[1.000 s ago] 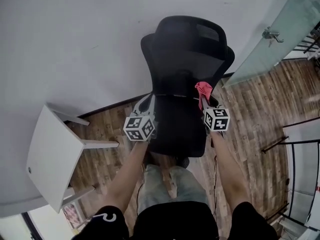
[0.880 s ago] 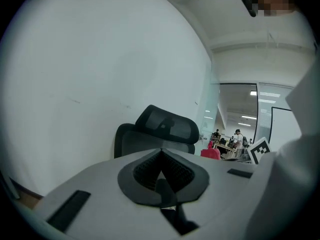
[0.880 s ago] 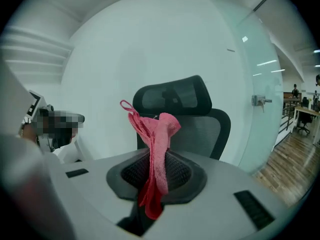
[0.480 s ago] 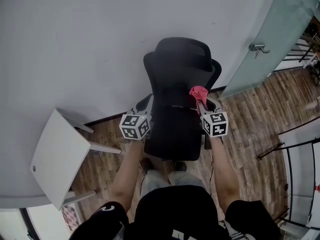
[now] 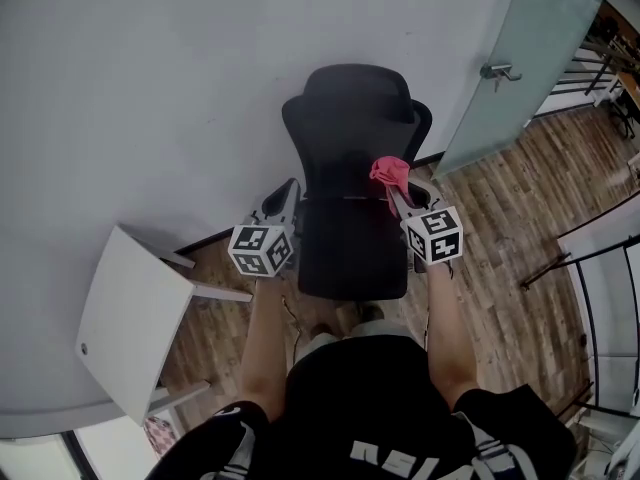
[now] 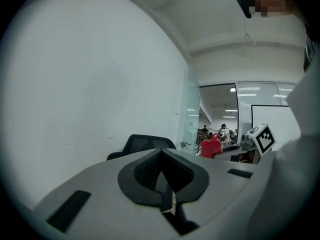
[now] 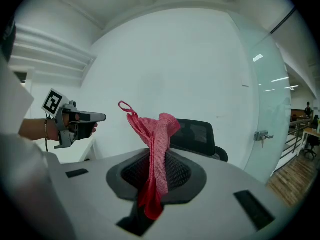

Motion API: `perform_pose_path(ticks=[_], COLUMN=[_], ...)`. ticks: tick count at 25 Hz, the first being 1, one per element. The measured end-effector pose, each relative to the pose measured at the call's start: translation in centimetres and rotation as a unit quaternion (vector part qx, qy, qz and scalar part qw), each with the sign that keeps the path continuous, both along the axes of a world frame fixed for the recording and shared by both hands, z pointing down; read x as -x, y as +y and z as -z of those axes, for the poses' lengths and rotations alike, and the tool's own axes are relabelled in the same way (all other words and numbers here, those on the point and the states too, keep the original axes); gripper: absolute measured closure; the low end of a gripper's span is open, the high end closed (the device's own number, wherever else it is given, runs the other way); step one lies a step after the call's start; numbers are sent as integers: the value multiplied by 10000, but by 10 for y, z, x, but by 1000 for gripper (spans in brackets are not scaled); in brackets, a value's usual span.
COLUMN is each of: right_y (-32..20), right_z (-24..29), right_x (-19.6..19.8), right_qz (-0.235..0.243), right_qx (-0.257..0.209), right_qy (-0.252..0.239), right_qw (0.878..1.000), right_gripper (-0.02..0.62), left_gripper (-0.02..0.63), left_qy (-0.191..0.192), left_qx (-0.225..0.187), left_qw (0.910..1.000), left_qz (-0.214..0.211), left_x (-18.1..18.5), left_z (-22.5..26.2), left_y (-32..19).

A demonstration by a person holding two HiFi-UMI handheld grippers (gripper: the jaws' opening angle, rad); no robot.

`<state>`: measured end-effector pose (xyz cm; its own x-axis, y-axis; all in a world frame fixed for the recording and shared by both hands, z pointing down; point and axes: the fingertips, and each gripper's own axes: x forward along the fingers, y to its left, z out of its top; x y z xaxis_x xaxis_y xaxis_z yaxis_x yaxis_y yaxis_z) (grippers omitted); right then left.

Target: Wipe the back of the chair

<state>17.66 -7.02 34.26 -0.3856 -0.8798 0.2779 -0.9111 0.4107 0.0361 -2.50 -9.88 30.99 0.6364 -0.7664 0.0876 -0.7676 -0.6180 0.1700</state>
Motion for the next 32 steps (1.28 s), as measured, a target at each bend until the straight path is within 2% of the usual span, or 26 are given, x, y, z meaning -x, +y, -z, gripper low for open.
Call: perform_pose_path(ticks=[12, 18, 32], right_y=[32, 46, 84], right_z=[3, 3, -7], right_x=[51, 73, 113], right_qz=[-186, -337, -487], right_qx=[52, 107, 229], right_qy=[-91, 0, 20], right_qw=[9998, 9994, 9985], right_gripper=[520, 520, 520], left_gripper=[584, 584, 584], left_qy=[-260, -337, -205], left_qx=[30, 7, 141], left_qw=[9996, 9988, 9966], left_qz=[-144, -366, -782], left_x=[46, 63, 77], left_z=[-5, -9, -31], left_y=[27, 40, 77])
